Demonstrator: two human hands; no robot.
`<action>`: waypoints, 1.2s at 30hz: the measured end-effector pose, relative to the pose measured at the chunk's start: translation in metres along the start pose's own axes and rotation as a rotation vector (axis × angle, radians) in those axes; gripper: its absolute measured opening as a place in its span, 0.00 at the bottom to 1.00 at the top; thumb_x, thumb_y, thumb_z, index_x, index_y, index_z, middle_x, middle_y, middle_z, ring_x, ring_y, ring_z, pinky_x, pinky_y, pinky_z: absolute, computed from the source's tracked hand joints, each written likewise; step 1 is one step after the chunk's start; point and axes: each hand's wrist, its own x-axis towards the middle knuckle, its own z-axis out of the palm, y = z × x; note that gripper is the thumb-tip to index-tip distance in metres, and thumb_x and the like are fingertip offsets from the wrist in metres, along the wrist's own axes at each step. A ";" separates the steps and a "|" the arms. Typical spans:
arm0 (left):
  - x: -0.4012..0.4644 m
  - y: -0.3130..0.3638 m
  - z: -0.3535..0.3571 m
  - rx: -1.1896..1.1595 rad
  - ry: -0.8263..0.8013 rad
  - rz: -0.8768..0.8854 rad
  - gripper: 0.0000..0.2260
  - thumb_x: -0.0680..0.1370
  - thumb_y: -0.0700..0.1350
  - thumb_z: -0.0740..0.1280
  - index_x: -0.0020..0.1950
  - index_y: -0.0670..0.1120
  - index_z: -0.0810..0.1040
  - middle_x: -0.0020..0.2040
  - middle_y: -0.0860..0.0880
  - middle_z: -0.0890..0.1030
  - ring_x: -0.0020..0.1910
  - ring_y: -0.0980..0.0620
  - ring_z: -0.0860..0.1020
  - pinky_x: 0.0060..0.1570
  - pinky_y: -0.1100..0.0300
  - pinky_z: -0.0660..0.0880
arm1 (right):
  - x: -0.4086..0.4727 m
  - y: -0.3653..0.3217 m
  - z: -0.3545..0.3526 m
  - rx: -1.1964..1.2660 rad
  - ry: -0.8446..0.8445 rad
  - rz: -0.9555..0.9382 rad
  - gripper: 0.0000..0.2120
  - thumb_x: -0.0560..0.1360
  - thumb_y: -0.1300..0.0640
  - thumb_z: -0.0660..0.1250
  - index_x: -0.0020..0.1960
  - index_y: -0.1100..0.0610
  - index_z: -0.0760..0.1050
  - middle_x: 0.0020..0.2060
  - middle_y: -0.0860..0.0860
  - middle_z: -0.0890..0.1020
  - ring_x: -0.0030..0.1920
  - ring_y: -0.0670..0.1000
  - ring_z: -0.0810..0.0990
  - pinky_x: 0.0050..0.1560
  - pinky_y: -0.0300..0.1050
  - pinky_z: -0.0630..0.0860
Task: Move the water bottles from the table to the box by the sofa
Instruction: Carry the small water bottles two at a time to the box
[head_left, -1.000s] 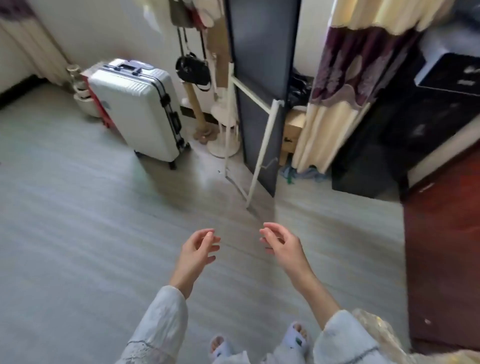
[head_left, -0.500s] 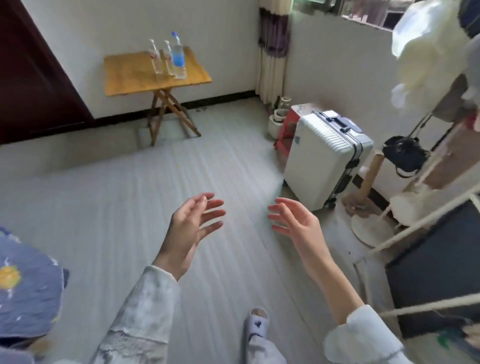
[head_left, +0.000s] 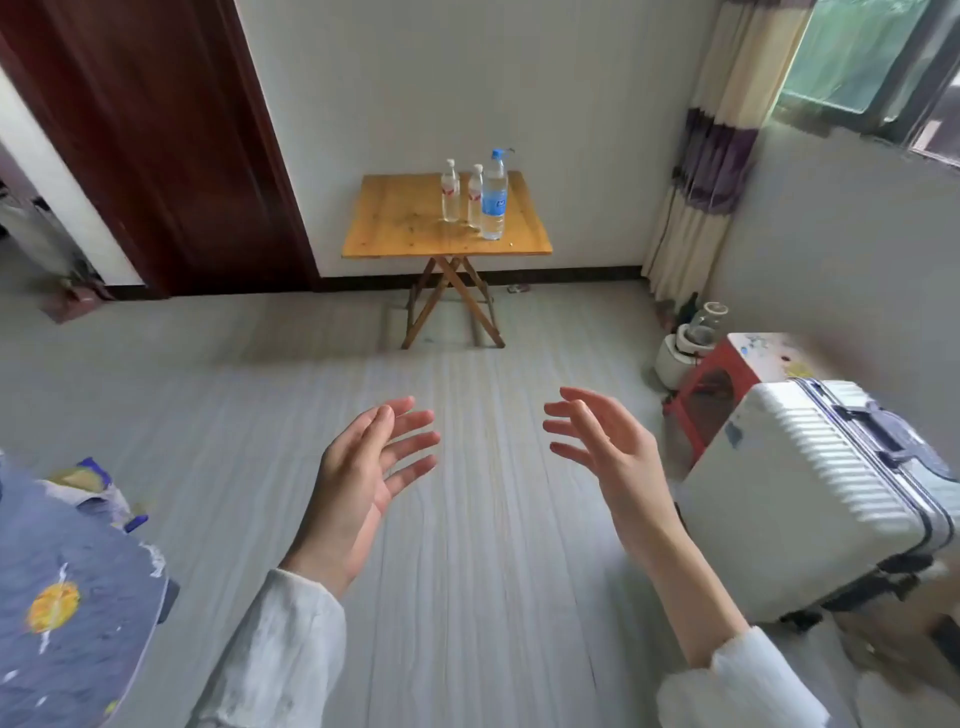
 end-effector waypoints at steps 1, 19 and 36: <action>0.018 0.000 -0.001 0.000 0.020 0.001 0.11 0.80 0.45 0.56 0.55 0.44 0.76 0.50 0.45 0.82 0.49 0.48 0.81 0.52 0.51 0.78 | 0.019 0.003 0.003 -0.001 -0.013 0.004 0.09 0.76 0.56 0.61 0.54 0.56 0.76 0.45 0.51 0.83 0.47 0.48 0.83 0.49 0.43 0.79; 0.441 0.025 -0.007 -0.039 0.049 0.023 0.12 0.80 0.46 0.56 0.56 0.45 0.76 0.50 0.47 0.82 0.49 0.50 0.82 0.51 0.52 0.76 | 0.426 0.039 0.095 -0.098 -0.058 0.008 0.09 0.76 0.54 0.61 0.53 0.53 0.76 0.46 0.50 0.83 0.47 0.46 0.82 0.50 0.42 0.79; 0.787 0.034 0.007 0.034 0.130 -0.036 0.12 0.79 0.47 0.57 0.57 0.43 0.75 0.53 0.43 0.81 0.53 0.46 0.80 0.54 0.50 0.76 | 0.782 0.084 0.157 -0.070 -0.110 0.045 0.07 0.76 0.55 0.61 0.51 0.50 0.76 0.44 0.49 0.83 0.43 0.43 0.82 0.48 0.40 0.79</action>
